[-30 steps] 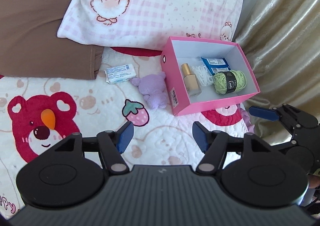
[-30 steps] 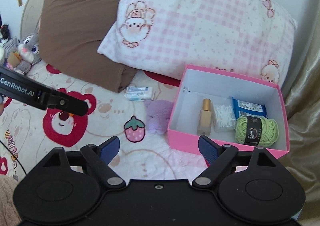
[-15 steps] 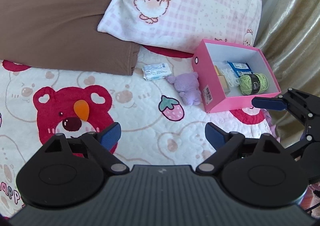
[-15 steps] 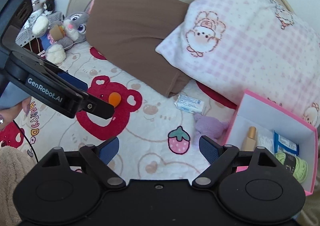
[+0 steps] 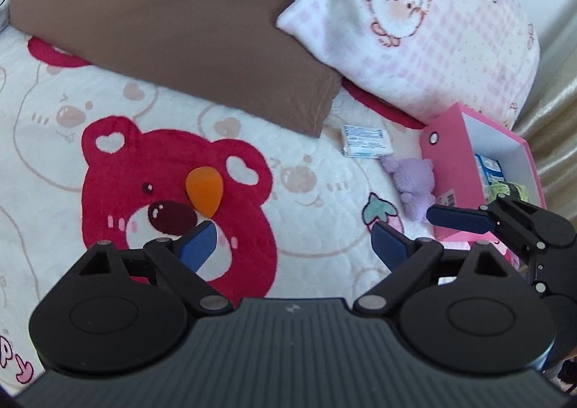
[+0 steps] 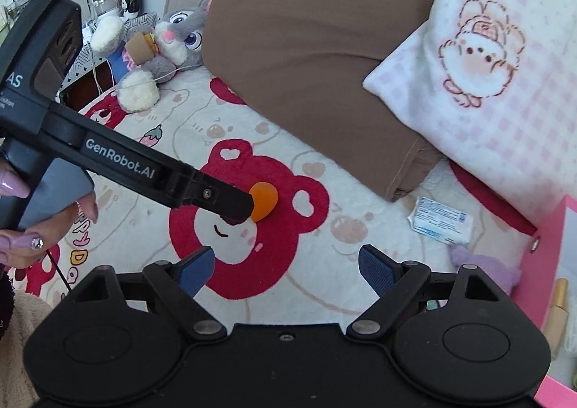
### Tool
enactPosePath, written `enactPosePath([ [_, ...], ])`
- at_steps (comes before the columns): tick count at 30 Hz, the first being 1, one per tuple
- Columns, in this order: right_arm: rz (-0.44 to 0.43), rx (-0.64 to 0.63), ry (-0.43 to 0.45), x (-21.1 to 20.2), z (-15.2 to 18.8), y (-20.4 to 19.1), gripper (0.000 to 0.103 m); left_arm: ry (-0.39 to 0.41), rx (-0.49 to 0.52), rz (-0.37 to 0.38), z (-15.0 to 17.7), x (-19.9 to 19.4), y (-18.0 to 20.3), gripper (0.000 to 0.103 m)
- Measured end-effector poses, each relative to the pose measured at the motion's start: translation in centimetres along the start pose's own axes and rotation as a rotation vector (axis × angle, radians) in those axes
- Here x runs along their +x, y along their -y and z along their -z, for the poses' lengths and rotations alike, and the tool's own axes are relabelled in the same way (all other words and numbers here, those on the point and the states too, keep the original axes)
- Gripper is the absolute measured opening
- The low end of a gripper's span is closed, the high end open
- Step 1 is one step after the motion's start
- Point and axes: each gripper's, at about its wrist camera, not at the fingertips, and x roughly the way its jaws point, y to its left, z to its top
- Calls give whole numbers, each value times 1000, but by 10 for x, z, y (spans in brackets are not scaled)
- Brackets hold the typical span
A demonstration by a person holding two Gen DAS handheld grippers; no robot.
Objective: Organize objects
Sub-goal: 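Move the left gripper toward the orange makeup sponge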
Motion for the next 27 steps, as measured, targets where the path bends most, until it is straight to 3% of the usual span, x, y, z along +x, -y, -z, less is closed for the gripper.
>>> enactPosePath([
  [3,20,9,-49,27,-7,-1,89,-4,18,-20,3,10,-13,91],
  [8,-51,54,-7,55,-11,-1,89,56,-23,7,4,24,-42,91],
  [12,-67,-2,27,83,-6,-12,89,33,-38,38,6,46,-59,90],
  [15,-65,-57,17,106,-1,-20,89,49,-11,8,6,56,-63,89],
  [18,-100,-85,4,126,1,-22,80,75,-30,49,5,63,-72,88],
  [24,-85,-55,45,160,-1,-19,80,139,-96,78,5,79,-90,83],
  [26,-81,-57,59,168,-2,-19,79,148,-119,89,4,86,-96,77],
  [27,-77,-59,62,172,-2,-19,79,149,-126,91,5,89,-98,68],
])
